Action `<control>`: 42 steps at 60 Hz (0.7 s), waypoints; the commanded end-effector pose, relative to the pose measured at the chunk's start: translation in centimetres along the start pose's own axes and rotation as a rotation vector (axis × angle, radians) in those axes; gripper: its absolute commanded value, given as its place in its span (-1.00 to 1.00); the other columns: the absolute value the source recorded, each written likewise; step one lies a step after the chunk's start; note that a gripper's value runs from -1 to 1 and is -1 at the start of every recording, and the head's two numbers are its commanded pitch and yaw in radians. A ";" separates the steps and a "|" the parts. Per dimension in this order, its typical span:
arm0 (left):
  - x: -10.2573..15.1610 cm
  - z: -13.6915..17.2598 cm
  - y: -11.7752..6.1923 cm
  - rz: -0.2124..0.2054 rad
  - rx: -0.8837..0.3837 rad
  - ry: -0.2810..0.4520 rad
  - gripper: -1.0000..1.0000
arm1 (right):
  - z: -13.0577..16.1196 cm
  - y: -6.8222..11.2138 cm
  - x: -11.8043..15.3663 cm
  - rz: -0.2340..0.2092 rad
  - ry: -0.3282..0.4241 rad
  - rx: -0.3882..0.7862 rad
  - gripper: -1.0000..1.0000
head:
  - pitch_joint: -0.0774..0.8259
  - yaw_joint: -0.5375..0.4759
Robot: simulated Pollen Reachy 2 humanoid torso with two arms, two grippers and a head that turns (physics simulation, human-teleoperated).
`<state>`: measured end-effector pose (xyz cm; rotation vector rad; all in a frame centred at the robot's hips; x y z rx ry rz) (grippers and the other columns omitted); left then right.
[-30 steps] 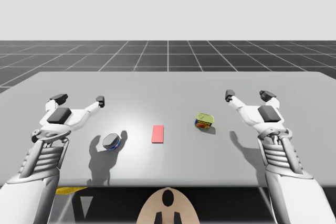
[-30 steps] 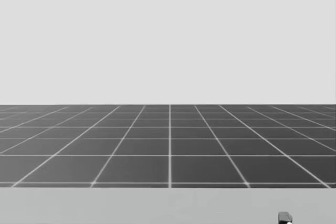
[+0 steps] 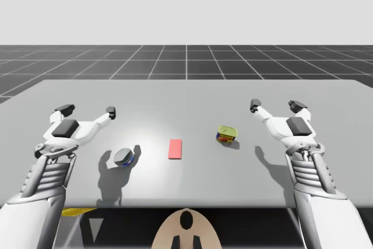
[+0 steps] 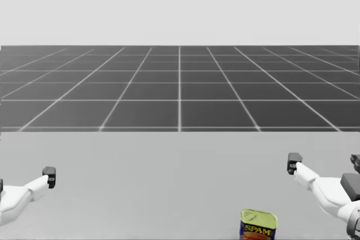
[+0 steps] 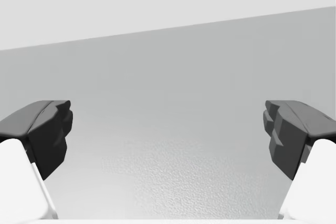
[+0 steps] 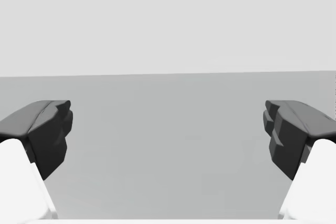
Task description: Look at the card. If it is red, pick the object on the left. If it is green, pick the object on the right.
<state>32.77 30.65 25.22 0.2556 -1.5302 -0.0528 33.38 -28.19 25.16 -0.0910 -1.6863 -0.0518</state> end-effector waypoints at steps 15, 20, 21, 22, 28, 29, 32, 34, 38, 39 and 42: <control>-0.1 0.1 -0.4 -0.022 -0.012 0.001 -1.00 | -0.1 0.1 -0.2 0.013 0.006 -0.007 -1.00 | 0.24 0.04; 0.0 0.1 -0.3 -0.022 -0.013 -0.002 -1.00 | -0.1 0.1 -0.2 0.015 0.005 -0.006 -1.00 | 0.37 0.06; 0.0 0.1 -0.3 -0.020 -0.013 -0.002 -1.00 | -0.1 0.1 -0.2 0.014 0.005 -0.006 -1.00 | 0.42 0.08; 0.0 0.1 -0.3 -0.020 -0.013 -0.002 -1.00 | -0.1 0.1 -0.2 0.014 0.005 -0.006 -1.00 | 0.44 0.08; 0.1 0.2 -0.3 -0.019 -0.012 -0.001 -1.00 | -0.1 0.1 -0.2 0.013 0.004 -0.007 -1.00 | 0.58 0.13; 0.1 0.2 -0.3 -0.019 -0.012 -0.001 -1.00 | -0.1 0.1 -0.2 0.014 0.004 -0.007 -1.00 | 0.62 0.14; 0.1 0.3 -0.4 -0.018 -0.014 0.000 -1.00 | -0.1 0.1 -0.2 0.017 0.003 -0.007 -1.00 | 0.68 0.17; 0.2 0.3 -0.4 -0.018 -0.014 -0.001 -1.00 | -0.1 0.1 -0.2 0.017 0.004 -0.008 -1.00 | 0.71 0.18; 0.2 0.3 -0.4 -0.019 -0.016 0.000 -1.00 | -0.1 0.1 -0.3 0.017 0.007 -0.008 -1.00 | 0.76 0.20; 0.2 0.3 -0.4 -0.019 -0.016 -0.001 -1.00 | -0.1 0.1 -0.3 0.017 0.008 -0.008 -1.00 | 0.77 0.20; 0.2 0.3 -0.4 -0.019 -0.015 -0.001 -1.00 | -0.1 0.2 -0.3 0.018 0.009 -0.008 -1.00 | 0.79 0.20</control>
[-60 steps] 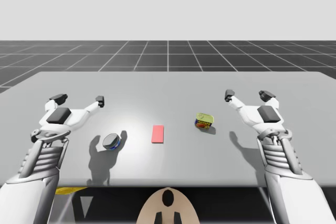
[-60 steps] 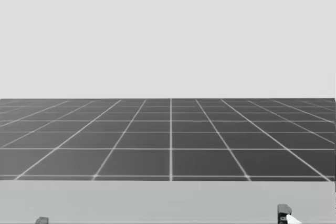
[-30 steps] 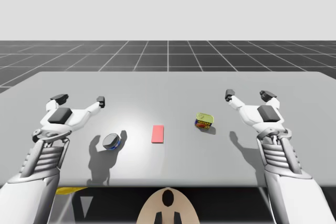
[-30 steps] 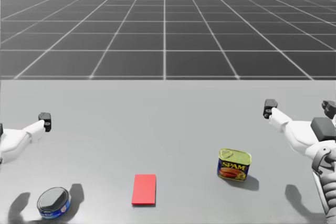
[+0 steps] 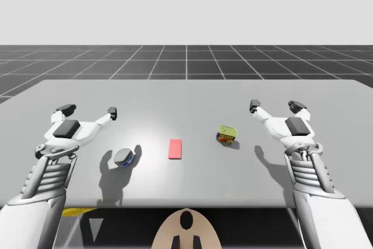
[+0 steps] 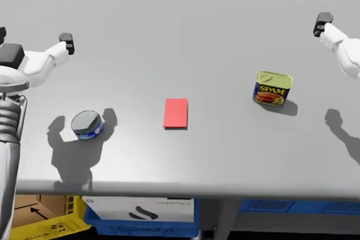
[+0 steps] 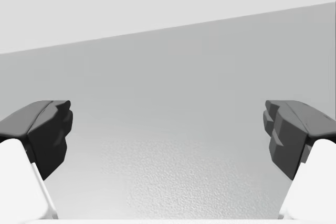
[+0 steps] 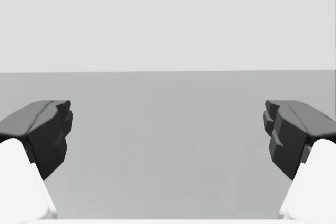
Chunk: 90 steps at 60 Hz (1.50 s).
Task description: Look at the card. If it is red, pick the object on the left. If it is green, pick the object on the right.
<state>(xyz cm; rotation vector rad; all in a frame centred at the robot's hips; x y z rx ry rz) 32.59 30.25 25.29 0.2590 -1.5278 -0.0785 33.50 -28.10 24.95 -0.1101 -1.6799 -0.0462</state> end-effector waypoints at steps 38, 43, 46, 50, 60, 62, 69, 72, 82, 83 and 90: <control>0.2 0.1 0.2 0.010 0.010 0.008 -1.00 | 0.0 0.3 -0.3 0.001 0.010 0.007 -1.00 | 0.89 0.74; 0.2 0.1 0.3 0.012 0.009 0.008 -1.00 | 0.0 0.3 -0.3 0.001 0.011 0.007 -1.00 | 0.91 0.81; 0.2 0.1 0.3 0.014 0.007 0.010 -1.00 | 0.0 0.3 -0.4 0.001 0.012 0.007 -1.00 | 0.91 0.83; 0.2 0.2 0.2 0.029 -0.007 0.017 -1.00 | 0.0 0.3 -0.5 0.003 0.014 0.006 -1.00 | 0.91 0.86; 1.2 1.7 -0.2 0.091 -0.080 0.031 -1.00 | -0.1 0.3 -0.5 0.004 0.013 0.006 -1.00 | 0.90 0.83; 1.5 2.3 -0.3 0.132 -0.106 0.039 -1.00 | -0.1 0.2 -0.5 0.003 0.012 0.006 -1.00 | 0.90 0.83; 1.2 4.6 0.1 0.222 -0.154 0.088 -1.00 | -0.1 0.2 -0.4 -0.001 0.011 0.006 -1.00 | 0.87 0.82; 0.9 5.6 0.2 0.218 -0.183 0.106 -1.00 | -0.1 0.2 -0.5 -0.001 0.012 0.007 -1.00 | 0.86 0.82; -1.3 9.5 0.5 0.156 -0.257 0.138 -1.00 | -0.1 0.3 -0.5 -0.002 0.011 0.008 -1.00 | 0.86 0.82; -1.5 9.8 0.5 0.153 -0.265 0.145 -1.00 | -0.1 0.3 -0.5 -0.002 0.010 0.008 -1.00 | 0.86 0.82; -3.3 12.0 0.9 0.146 -0.300 0.199 -1.00 | -0.1 0.3 -0.5 -0.001 0.011 0.007 -1.00 | 0.86 0.83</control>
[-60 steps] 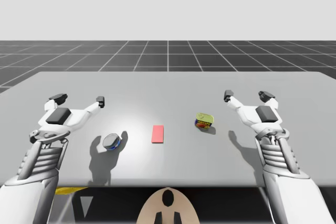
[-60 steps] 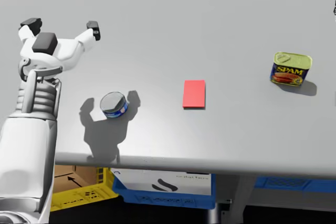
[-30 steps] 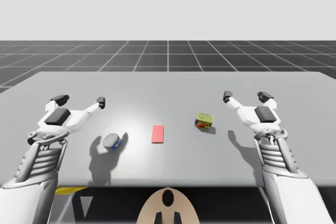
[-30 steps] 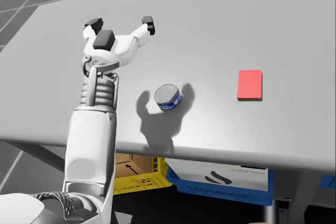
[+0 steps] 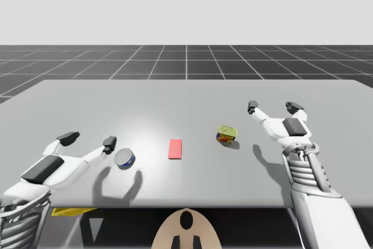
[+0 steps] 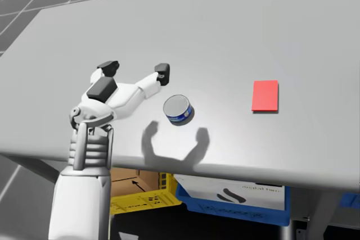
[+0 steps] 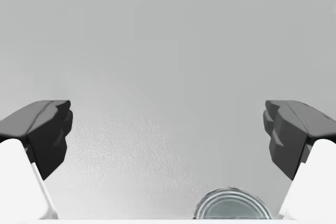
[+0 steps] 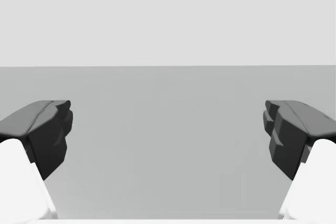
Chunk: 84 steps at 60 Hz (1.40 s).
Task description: Look at the card. If it is red, pick the object on the left. If it is green, pick the object on the right.
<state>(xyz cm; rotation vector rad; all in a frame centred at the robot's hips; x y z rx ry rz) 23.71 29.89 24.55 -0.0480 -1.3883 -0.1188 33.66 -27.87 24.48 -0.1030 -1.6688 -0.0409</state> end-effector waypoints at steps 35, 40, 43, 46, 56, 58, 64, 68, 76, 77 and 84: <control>-10.4 1.4 -1.4 0.048 -0.130 0.210 -1.00 | 0.0 0.1 -0.1 -0.004 0.001 -0.002 -1.00 | 0.83 0.82; -10.8 0.1 -1.7 0.038 -0.126 0.216 -1.00 | 0.0 0.0 0.0 -0.004 0.001 -0.002 -1.00 | 0.83 0.81; -10.7 -0.5 -1.9 0.023 -0.119 0.212 -1.00 | 0.0 0.0 0.0 -0.004 0.001 -0.003 -1.00 | 0.83 0.81; -10.5 -1.0 -2.1 0.028 -0.120 0.212 -1.00 | 0.0 0.1 0.0 -0.005 0.002 -0.002 -1.00 | 0.83 0.81; -10.3 -3.1 -2.3 0.025 -0.100 0.232 -1.00 | 0.0 0.0 0.0 -0.004 0.001 0.001 -1.00 | 0.83 0.80; -10.5 -3.6 -2.2 0.020 -0.093 0.236 -1.00 | 0.0 0.0 0.0 -0.005 0.000 0.000 -1.00 | 0.83 0.80; -10.6 -4.1 -2.3 0.010 -0.094 0.240 -1.00 | 0.0 0.1 -0.1 -0.003 0.002 0.001 -1.00 | 0.84 0.79; -10.6 -4.3 -2.4 0.002 -0.096 0.242 -1.00 | -0.1 0.1 -0.2 -0.001 0.004 0.003 -1.00 | 0.84 0.80; -10.7 -4.5 -2.6 -0.014 -0.094 0.250 -0.03 | -0.1 0.2 -0.2 0.001 0.003 0.003 -1.00 | 0.83 0.80; -10.7 -4.5 -2.6 -0.014 -0.093 0.249 0.27 | -0.1 0.2 -0.2 0.001 0.003 0.003 -1.00 | 0.83 0.80; -10.9 -4.2 -2.6 -0.018 -0.103 0.266 0.97 | 0.0 0.2 -0.2 0.000 0.003 0.003 -1.00 | 0.83 0.80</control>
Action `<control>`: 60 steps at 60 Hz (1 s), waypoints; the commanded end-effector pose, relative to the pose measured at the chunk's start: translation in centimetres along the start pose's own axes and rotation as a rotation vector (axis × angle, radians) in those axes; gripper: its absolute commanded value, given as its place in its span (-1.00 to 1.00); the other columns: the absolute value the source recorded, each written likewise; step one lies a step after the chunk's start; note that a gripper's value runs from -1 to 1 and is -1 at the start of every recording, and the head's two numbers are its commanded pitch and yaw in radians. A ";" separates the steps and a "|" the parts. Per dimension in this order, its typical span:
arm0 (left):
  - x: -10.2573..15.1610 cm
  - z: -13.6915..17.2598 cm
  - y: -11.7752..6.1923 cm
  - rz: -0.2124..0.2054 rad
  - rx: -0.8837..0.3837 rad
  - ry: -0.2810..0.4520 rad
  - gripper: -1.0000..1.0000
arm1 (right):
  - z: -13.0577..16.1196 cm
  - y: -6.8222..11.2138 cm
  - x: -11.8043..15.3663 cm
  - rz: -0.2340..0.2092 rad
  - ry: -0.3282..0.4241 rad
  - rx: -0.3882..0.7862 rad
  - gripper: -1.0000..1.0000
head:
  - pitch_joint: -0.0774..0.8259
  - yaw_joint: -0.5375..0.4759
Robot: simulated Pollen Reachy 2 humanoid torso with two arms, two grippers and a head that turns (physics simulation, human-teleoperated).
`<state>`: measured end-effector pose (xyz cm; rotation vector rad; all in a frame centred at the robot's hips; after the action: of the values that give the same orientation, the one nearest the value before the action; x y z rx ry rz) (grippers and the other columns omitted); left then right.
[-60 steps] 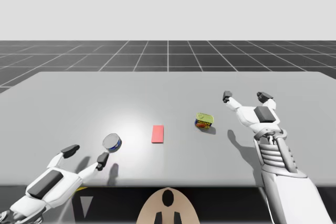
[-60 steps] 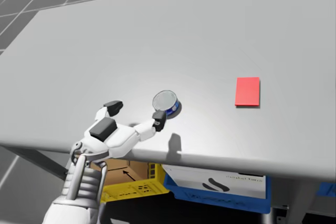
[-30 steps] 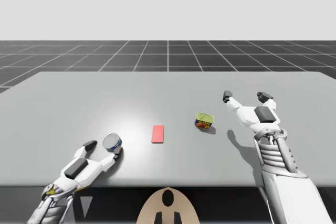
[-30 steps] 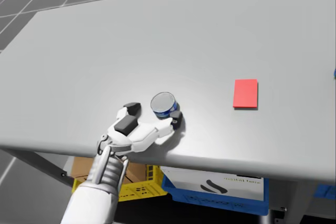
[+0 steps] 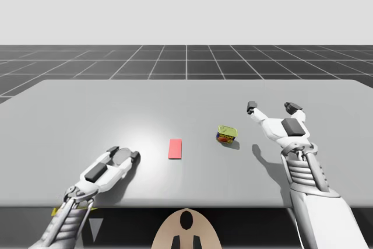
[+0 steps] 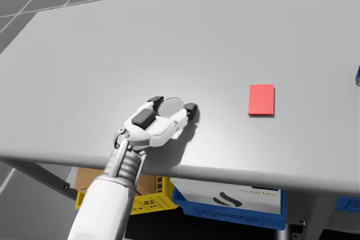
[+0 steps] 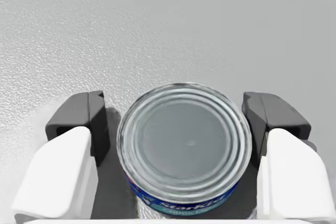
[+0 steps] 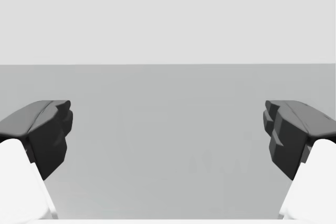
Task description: Look at the card. If it is red, pick the object on the left. If it is green, pick the object on the right.
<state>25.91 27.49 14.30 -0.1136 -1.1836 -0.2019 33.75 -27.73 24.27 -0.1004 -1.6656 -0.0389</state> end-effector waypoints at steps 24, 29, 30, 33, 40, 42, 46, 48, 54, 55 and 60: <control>-1.5 0.1 -0.4 -0.027 -0.007 0.081 1.00 | 0.1 0.0 0.1 -0.005 -0.004 -0.003 -1.00 | 0.34 0.81; -1.6 0.1 -0.4 -0.033 -0.008 0.081 1.00 | 0.1 0.0 0.1 -0.004 -0.005 -0.004 -1.00 | 0.18 0.81; -1.6 0.1 -0.4 -0.035 -0.008 0.082 1.00 | 0.1 -0.1 0.2 -0.005 -0.005 -0.004 -1.00 | 0.11 0.81; -1.6 0.1 -0.4 -0.037 -0.009 0.083 1.00 | 0.1 -0.1 0.2 -0.005 -0.005 -0.005 -1.00 | 0.06 0.82; -1.4 0.2 -0.5 -0.044 -0.013 0.087 1.00 | 0.1 -0.1 0.2 -0.006 -0.004 0.004 -1.00 | -0.08 0.83; -1.0 0.3 -0.4 -0.046 -0.016 0.081 1.00 | 0.1 -0.2 0.2 -0.007 -0.003 0.004 -1.00 | -0.10 0.83; 0.4 0.7 -0.3 -0.047 -0.020 0.059 1.00 | 0.1 -0.2 0.2 -0.009 -0.003 0.003 -1.00 | -0.12 0.83; 1.1 0.9 -0.3 -0.049 -0.021 0.047 1.00 | 0.1 -0.2 0.2 -0.009 -0.002 0.003 -1.00 | -0.13 0.82; 4.8 2.3 0.0 -0.079 -0.026 -0.014 1.00 | 0.1 -0.2 0.2 -0.008 -0.002 0.003 -1.00 | -0.16 0.83; 5.1 2.4 0.0 -0.085 -0.025 -0.017 1.00 | 0.1 -0.2 0.2 -0.008 -0.002 0.003 -1.00 | -0.16 0.83; 7.9 3.3 0.0 -0.128 -0.022 -0.051 1.00 | 0.1 -0.3 0.2 -0.007 -0.003 0.003 -1.00 | -0.18 0.85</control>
<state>25.26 27.42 18.19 -0.0838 -1.1652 -0.2754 33.63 -27.93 24.47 -0.0924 -1.6686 -0.0422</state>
